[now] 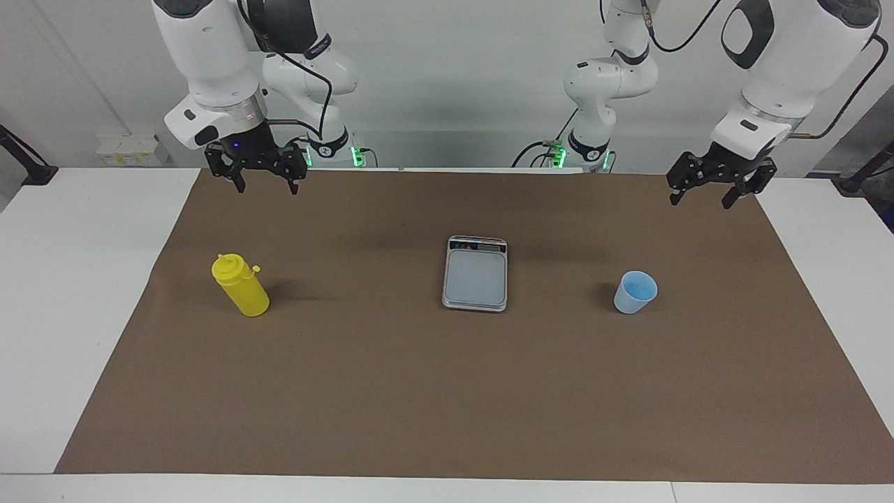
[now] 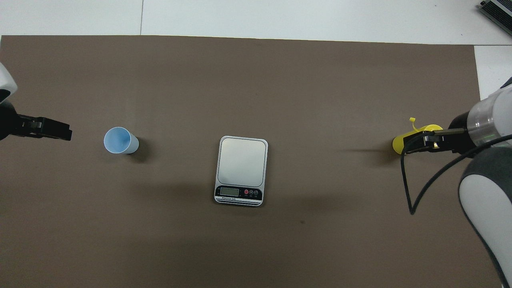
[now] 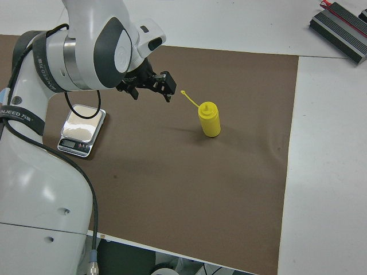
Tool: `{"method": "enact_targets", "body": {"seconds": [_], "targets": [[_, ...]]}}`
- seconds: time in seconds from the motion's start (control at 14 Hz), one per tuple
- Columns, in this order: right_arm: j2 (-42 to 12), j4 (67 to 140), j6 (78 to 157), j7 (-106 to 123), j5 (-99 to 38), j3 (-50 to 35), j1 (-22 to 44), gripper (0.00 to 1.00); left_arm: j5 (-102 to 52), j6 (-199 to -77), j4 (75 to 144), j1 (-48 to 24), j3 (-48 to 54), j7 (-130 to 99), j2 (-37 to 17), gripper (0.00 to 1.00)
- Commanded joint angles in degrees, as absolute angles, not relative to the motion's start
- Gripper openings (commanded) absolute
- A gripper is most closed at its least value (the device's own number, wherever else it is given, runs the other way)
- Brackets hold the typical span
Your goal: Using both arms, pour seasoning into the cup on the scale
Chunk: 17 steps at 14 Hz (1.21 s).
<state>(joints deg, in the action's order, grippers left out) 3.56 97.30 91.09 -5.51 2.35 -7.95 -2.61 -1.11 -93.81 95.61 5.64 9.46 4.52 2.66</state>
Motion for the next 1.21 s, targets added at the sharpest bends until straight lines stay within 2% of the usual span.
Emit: {"method": "enact_targets", "body": {"seconds": [0.0, 0.71, 1.14], "targets": [[3.60, 96.86, 90.61, -4.13, 1.23, -8.26, -3.43, 1.00, -1.85, -93.60, 96.15, 5.62, 9.14, 5.36, 3.34, 1.00], [3.60, 96.86, 90.53, -4.13, 1.23, -8.26, -3.43, 1.00, -1.76, -96.32, 97.20, 5.89, 9.23, 5.10, 2.64, 1.00], [3.60, 96.94, 90.53, -4.13, 1.23, -8.17, -3.52, 1.00, -2.11, -108.96, 106.32, 7.56, 8.88, 0.02, -0.70, 1.00]]}}
